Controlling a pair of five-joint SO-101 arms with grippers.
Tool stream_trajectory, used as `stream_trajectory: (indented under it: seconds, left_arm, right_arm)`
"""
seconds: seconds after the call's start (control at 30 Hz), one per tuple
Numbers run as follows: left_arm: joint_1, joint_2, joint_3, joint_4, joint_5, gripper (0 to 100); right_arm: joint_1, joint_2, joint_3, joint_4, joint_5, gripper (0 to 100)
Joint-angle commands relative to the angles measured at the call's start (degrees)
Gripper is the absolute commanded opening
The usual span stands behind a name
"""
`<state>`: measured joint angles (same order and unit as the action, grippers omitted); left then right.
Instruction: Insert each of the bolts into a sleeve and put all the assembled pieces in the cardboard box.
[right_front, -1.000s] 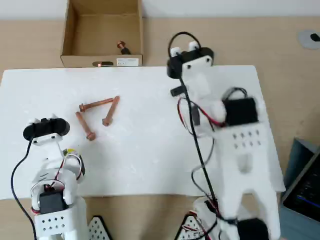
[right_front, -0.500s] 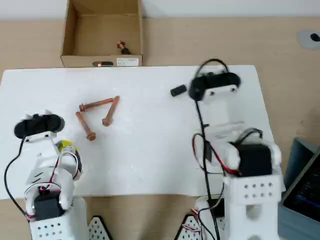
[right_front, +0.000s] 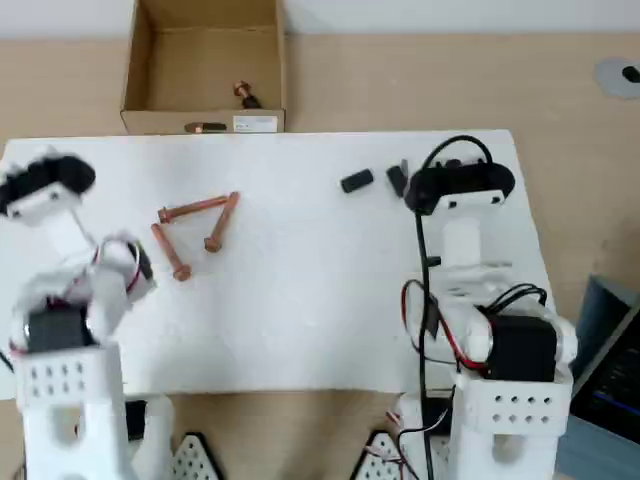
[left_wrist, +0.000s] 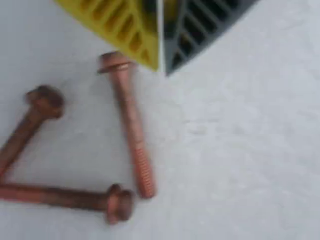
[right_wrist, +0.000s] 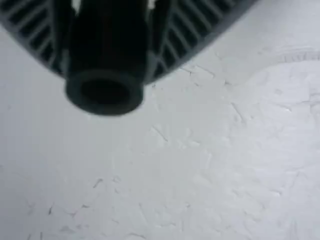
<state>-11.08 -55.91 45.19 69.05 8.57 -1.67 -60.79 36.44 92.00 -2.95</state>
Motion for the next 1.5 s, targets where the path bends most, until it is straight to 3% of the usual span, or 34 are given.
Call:
stream_trajectory:
  seconds: [0.0,0.27,0.67,0.87,1.1,1.3,1.47]
  left_arm:
    - [1.93,11.65,-12.75,0.26,4.92,0]
    - [1.85,29.32,-25.41,0.35,14.07,0]
    - [1.93,45.76,-31.65,0.35,35.60,1]
    - [2.46,53.05,-38.59,0.70,38.33,1]
    - [2.64,63.78,-48.97,7.91,43.34,1]
    - [3.69,73.01,-61.01,16.79,44.48,13]
    - [5.63,79.08,-67.69,19.43,44.48,13]
  right_arm:
    - [1.36,-1.36,-0.04,-1.32,-0.09,0.9]
    - [6.37,-1.36,-0.04,-1.05,-0.09,0.9]
    - [8.57,-1.36,0.04,-0.97,-0.18,0.9]
    - [8.48,-1.36,2.07,-1.41,-0.18,0.9]
    - [8.48,-1.45,3.21,-2.20,-0.18,0.9]
    - [8.40,-1.45,3.21,-2.20,-0.18,0.9]
    - [8.40,-1.45,3.30,-2.20,-0.18,0.9]
